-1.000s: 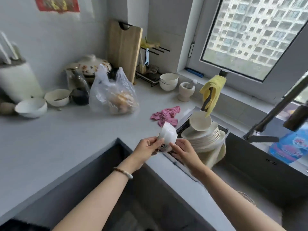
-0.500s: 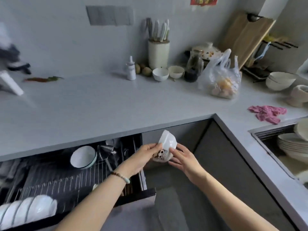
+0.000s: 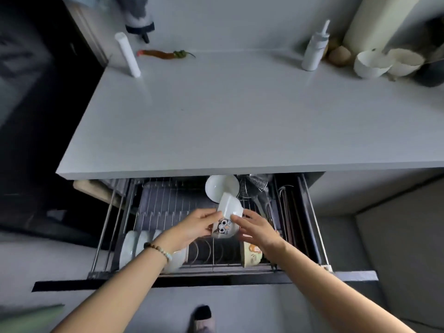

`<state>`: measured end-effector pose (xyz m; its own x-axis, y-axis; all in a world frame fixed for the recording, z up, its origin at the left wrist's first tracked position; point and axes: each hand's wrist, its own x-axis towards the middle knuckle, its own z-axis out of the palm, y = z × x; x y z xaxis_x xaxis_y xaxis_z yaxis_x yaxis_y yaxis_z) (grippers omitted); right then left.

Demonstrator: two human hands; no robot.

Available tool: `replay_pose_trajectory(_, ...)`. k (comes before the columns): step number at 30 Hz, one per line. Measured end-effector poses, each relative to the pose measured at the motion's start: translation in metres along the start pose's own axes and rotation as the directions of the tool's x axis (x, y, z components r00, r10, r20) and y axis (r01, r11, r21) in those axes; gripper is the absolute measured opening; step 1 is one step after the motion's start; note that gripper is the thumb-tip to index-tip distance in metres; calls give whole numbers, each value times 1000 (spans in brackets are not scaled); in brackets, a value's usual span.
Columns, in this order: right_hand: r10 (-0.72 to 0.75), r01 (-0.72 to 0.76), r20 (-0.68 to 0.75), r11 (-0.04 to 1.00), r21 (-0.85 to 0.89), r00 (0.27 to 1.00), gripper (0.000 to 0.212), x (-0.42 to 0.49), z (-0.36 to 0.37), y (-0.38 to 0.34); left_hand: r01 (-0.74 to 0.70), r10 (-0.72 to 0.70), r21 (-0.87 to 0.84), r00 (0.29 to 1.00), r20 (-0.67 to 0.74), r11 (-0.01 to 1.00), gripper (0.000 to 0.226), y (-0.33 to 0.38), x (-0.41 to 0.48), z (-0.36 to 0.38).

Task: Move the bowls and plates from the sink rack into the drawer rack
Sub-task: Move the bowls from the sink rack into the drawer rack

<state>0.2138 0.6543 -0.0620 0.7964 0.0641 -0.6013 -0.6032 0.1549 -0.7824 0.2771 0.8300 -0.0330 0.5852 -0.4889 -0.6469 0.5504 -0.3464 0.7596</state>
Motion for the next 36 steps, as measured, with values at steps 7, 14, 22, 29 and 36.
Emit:
replay_pose_trajectory(7, 163, -162, 12, 985, -56, 987, 51, 57, 57, 46, 143, -143, 27, 990, -19, 989, 25, -75, 17, -70)
replay_pose_trajectory(14, 297, -287, 73, 951, -118, 952, 53, 99, 67, 93, 272, -273, 30, 962, 27, 962, 30, -130, 43, -96)
replay_pose_trajectory(22, 425, -412, 100, 903, -126, 900, 45, 135, 68, 121, 324, -323, -12, 946, 25, 946, 27, -154, 62, -100)
replay_pose_trajectory(29, 470, -463, 117, 882, -82, 875, 36, 147, 73, 128, 289, -288, 31, 957, -43, 957, 22, -159, 64, -95)
replay_pose_trajectory(36, 459, -442, 163, 888, -129, 874, 17, 154, 80, 136, 172, -144, 565, 985, -94, 807, 47, -170, 60, -105)
